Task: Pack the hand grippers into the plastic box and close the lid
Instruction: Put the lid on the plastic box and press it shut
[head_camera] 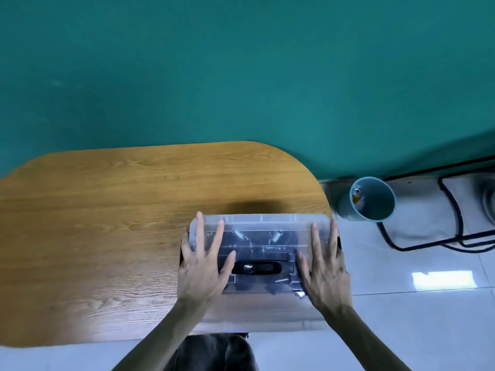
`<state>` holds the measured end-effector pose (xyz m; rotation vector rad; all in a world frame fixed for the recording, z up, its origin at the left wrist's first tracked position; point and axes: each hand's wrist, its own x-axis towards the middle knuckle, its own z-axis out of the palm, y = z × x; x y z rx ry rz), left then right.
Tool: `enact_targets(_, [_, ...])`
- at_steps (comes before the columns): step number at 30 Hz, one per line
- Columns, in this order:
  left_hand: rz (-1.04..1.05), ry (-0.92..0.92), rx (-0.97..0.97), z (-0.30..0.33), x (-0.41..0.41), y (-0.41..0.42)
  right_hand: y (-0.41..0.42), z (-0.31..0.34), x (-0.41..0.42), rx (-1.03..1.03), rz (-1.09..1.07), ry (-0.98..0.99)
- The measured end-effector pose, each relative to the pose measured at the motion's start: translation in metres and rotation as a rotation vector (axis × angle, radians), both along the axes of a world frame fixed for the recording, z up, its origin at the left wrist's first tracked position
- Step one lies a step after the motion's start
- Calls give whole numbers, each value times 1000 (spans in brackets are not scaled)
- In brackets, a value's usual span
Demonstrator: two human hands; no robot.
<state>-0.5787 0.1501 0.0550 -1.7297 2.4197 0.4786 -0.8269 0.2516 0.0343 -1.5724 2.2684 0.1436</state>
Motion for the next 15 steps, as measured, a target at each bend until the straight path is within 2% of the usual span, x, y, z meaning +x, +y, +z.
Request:
enact_targets(6, [3,-20,24,8,-5,-4,-2,1,-3,83,71,7])
enact_targets(9, [7,-30,32,10,-8,-4,-5,6,-2,12,-15,2])
enact_targets(15, [15,22,-26,4,-2,-5,-3,-2,-5,1,-6,-5])
